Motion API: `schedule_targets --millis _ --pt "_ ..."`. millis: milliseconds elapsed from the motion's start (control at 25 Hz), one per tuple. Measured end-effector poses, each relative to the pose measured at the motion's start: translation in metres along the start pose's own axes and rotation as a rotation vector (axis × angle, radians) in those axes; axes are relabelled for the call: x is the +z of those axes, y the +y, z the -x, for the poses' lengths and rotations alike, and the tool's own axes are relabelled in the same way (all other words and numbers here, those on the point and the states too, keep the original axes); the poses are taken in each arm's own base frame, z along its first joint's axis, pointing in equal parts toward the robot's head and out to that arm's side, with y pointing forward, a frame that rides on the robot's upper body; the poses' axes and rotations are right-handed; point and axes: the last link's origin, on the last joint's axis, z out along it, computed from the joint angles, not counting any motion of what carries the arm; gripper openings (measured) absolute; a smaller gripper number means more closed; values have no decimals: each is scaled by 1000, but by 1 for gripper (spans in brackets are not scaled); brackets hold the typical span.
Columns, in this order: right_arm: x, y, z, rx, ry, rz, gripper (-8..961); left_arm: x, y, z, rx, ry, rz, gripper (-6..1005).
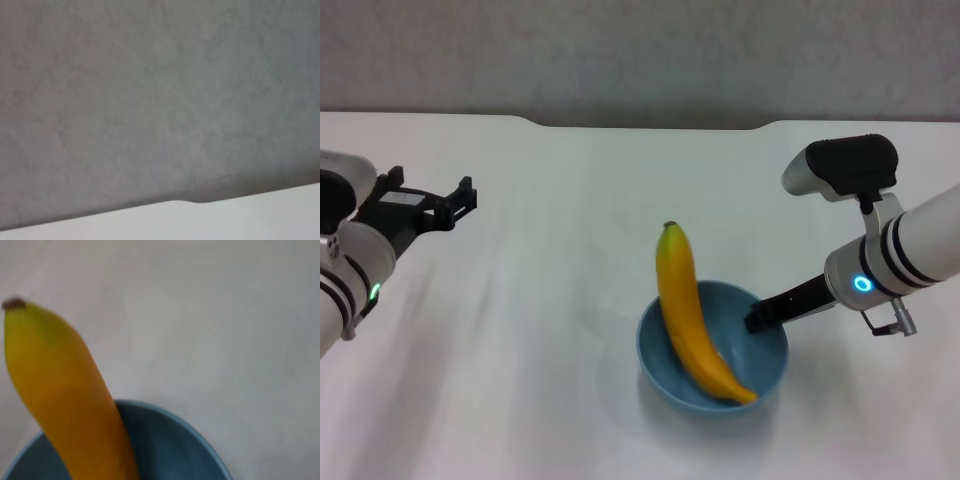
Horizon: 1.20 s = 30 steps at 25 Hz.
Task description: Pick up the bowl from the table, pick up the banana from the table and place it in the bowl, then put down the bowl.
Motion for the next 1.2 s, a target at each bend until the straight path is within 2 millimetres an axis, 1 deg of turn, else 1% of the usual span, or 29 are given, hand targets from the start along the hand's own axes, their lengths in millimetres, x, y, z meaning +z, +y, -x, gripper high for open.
schedule_targets --millis 120,320,360,520,800,960,1040,1200 --pt "0 0 1 -20 -6 1 182 1 0 1 -5 -3 0 901" --pt "-2 2 3 -74 -47 0 369 1 0 1 -6 -3 0 900" --pt "-6 3 7 -80 -87 7 392 1 0 1 -7 -4 0 899" --pt "-13 4 10 -77 -139 21 483 -1 -4 4 -13 -10 -10 898" --pt "-32 -2 4 -89 -235 25 651 -2 -7 7 -36 -17 -19 896" --pt "-48 -10 4 -145 -363 -28 777 -3 -10 13 -40 -33 -25 895" --pt "-51 -16 1 -162 -433 -59 775 -3 -9 15 -35 -38 -24 895" --pt "-54 -26 -7 -131 -569 -69 772 -4 -10 20 -48 -49 -33 894"
